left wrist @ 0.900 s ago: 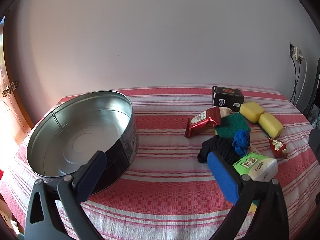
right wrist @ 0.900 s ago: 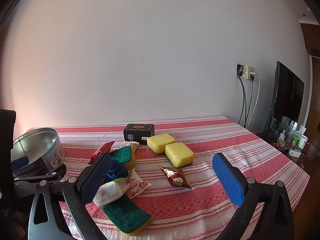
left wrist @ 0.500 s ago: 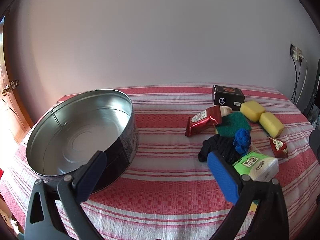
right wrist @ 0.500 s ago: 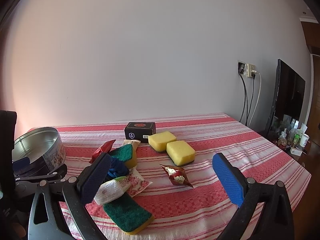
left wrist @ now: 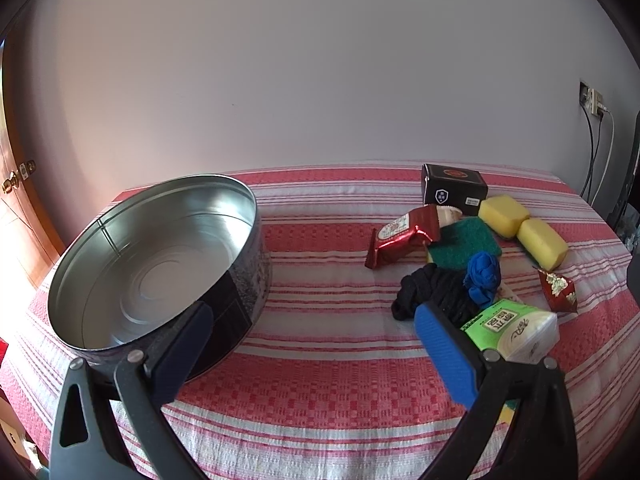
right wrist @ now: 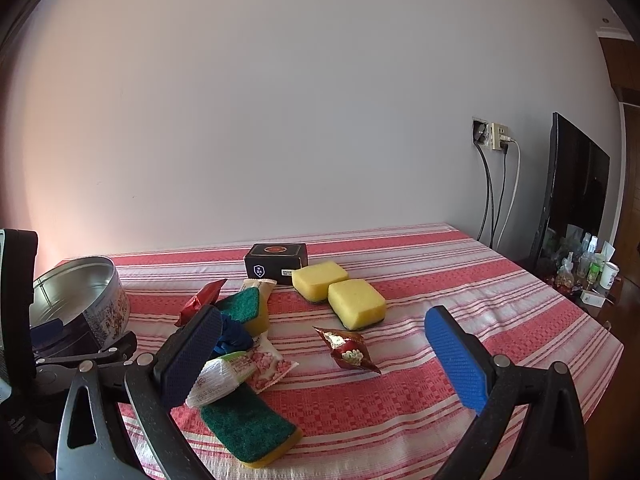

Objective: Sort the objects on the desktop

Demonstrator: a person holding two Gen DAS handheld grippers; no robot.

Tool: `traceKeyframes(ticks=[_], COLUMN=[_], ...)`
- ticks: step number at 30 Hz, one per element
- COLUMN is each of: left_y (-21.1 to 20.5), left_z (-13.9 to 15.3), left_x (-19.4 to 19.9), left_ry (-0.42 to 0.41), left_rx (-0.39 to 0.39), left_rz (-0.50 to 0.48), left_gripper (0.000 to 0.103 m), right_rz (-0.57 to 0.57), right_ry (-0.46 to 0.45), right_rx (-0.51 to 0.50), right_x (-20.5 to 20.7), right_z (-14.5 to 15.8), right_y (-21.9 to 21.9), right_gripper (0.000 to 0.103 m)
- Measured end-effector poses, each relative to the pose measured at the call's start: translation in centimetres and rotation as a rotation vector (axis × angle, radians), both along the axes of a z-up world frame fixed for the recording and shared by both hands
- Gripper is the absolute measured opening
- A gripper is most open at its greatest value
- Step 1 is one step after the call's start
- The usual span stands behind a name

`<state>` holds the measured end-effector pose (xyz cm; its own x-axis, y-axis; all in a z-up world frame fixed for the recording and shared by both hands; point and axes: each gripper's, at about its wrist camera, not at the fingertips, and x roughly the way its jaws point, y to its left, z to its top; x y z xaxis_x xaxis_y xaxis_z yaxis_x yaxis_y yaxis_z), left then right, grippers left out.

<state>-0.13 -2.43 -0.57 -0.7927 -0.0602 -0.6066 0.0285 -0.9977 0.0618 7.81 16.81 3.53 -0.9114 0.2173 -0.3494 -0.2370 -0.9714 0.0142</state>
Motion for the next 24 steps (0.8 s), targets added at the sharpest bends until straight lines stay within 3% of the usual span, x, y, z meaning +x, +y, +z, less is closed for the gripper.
traceKeyframes(ticks=[19,24], left_y=[-0.4,-0.8], left_z=[-0.6,-0.8], left_x=[-0.2,-0.3], left_ry=[-0.021,-0.024], left_rx=[0.01,0.016], left_rz=[-0.031,-0.035], left_gripper=[0.102,0.102], right_rz=[0.032,0.109], right_ry=[-0.01,-0.053], right_rx=[0.018,0.04], right_x=[0.6,1.5], right_z=[-0.5,-1.9], right_y=[0.7,0.6], right_gripper=[0.103,0.102])
